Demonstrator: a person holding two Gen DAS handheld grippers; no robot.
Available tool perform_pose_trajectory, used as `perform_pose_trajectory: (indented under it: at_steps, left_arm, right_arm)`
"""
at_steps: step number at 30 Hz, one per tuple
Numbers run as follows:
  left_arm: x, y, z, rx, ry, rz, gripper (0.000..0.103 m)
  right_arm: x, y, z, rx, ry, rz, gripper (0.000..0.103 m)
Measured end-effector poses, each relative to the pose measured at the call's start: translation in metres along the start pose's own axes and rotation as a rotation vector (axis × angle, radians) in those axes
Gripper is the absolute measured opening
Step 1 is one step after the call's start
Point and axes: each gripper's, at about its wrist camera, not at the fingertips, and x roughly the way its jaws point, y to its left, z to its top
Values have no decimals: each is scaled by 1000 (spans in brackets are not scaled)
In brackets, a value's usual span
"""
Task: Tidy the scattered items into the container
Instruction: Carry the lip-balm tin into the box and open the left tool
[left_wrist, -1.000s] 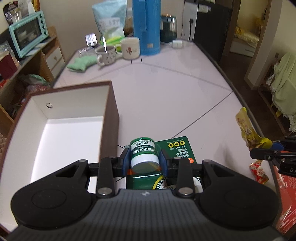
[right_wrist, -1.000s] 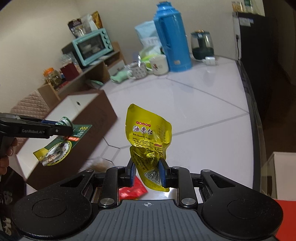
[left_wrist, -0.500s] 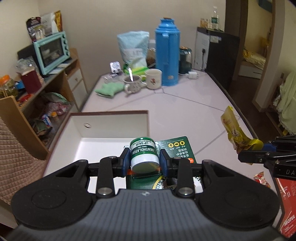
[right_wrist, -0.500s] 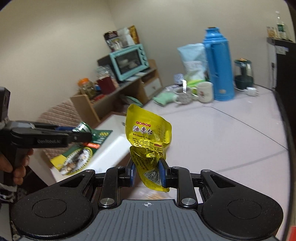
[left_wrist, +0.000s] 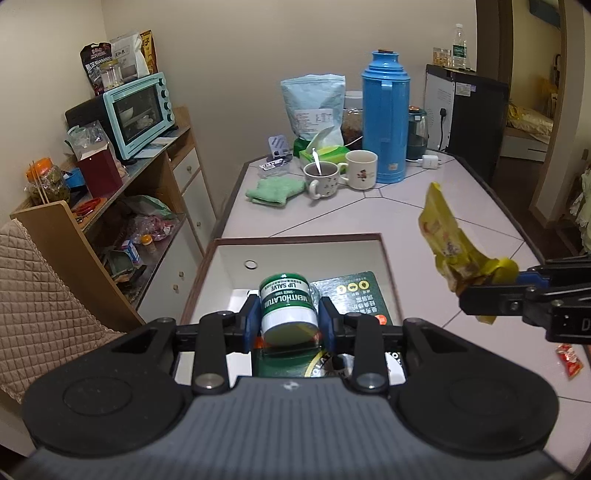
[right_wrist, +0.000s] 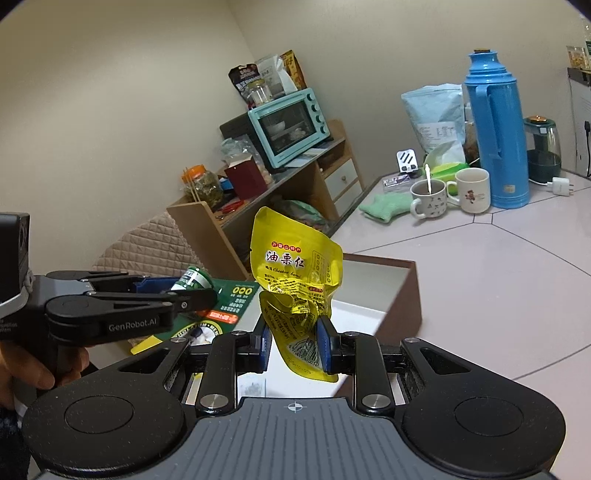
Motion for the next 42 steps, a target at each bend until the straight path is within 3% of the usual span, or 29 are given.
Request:
perform_pose_trajectory:
  at_steps: [11, 19, 29, 42]
  left_arm:
    - [44, 41, 2, 22, 28, -51, 29]
    - [101, 57, -3, 40, 96, -98, 29]
    - [166, 65, -12, 59, 184, -139, 29]
    - [219, 59, -14, 95, 237, -166, 30]
  right_arm:
    - [43, 7, 10, 35, 13, -65, 25]
    - [71, 2, 13, 68, 42, -113, 25]
    - [97, -9, 13, 108, 77, -156, 25]
    - [109, -17, 12, 137, 97, -187, 25]
